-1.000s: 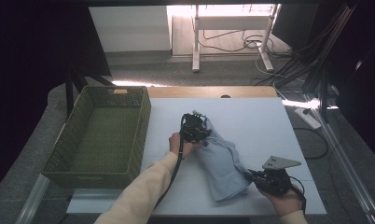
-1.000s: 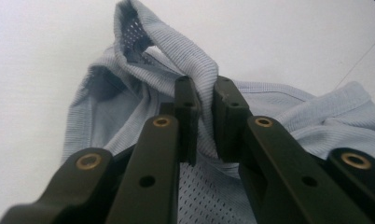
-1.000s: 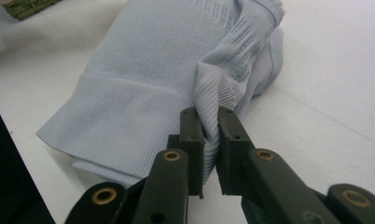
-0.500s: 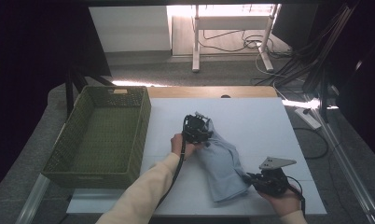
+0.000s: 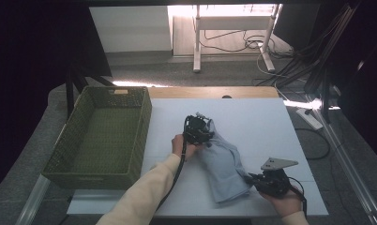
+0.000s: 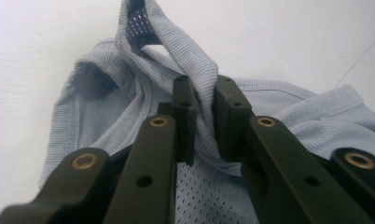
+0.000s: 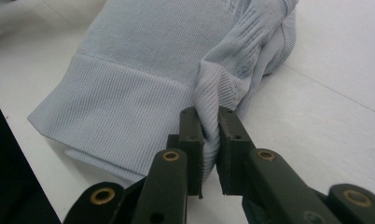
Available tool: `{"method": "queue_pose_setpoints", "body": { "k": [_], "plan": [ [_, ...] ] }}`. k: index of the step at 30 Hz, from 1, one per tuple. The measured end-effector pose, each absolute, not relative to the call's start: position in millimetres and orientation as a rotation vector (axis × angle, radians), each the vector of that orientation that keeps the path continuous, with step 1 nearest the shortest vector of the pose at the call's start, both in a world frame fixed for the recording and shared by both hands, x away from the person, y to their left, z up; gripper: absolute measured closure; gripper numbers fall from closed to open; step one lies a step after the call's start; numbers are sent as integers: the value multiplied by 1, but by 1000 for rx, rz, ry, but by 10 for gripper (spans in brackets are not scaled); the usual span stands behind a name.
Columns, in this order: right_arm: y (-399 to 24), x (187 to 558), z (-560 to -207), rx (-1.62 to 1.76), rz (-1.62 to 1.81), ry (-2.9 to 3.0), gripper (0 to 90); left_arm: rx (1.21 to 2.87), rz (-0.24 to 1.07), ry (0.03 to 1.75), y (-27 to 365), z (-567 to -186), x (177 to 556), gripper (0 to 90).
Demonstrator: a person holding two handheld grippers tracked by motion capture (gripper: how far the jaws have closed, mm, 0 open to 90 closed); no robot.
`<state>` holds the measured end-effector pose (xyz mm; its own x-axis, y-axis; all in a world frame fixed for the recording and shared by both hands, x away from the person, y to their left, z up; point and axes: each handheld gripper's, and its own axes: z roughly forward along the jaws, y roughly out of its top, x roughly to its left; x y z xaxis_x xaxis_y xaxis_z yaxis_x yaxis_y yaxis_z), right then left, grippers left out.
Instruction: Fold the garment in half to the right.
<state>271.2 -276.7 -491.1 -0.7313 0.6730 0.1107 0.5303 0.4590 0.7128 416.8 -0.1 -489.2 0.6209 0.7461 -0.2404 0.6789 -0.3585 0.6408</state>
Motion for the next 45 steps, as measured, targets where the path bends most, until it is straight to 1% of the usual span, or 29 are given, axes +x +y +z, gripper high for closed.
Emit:
{"method": "queue_pose_setpoints", "body": {
  "k": [11,13,14,15,17,20,21,23,25,29,40,45],
  "plan": [
    [-278,272,-492,1046,1139,2515,812,2115,124,1102,0,-488,418,772],
    [-278,272,-492,1047,1136,2518,806,2113,127,1095,0,-488,418,756],
    [-278,272,-493,1046,1133,2519,793,2110,131,1094,0,-487,418,729],
    [-278,272,-493,1044,1129,2514,761,2109,143,1097,-1,-486,418,672],
    [-279,272,-494,1050,1116,2511,691,2096,168,1091,-1,-484,416,514],
    [-280,273,-493,1069,1129,2478,570,2072,197,1070,0,-477,413,391],
    [-281,273,-493,1077,1142,2465,528,2068,207,1059,1,-475,413,373],
    [-281,273,-492,1084,1154,2440,467,2071,224,1037,2,-471,411,362],
    [-281,272,-489,1084,1165,2404,400,2058,214,1026,6,-467,409,342],
    [-282,270,-484,1074,1200,2351,362,2018,192,1007,17,-463,406,339],
    [-284,268,-479,1062,1261,2289,358,1970,190,975,46,-460,387,345],
    [-283,269,-480,1058,1247,2299,358,1963,189,970,53,-462,380,348]
  ]
}}
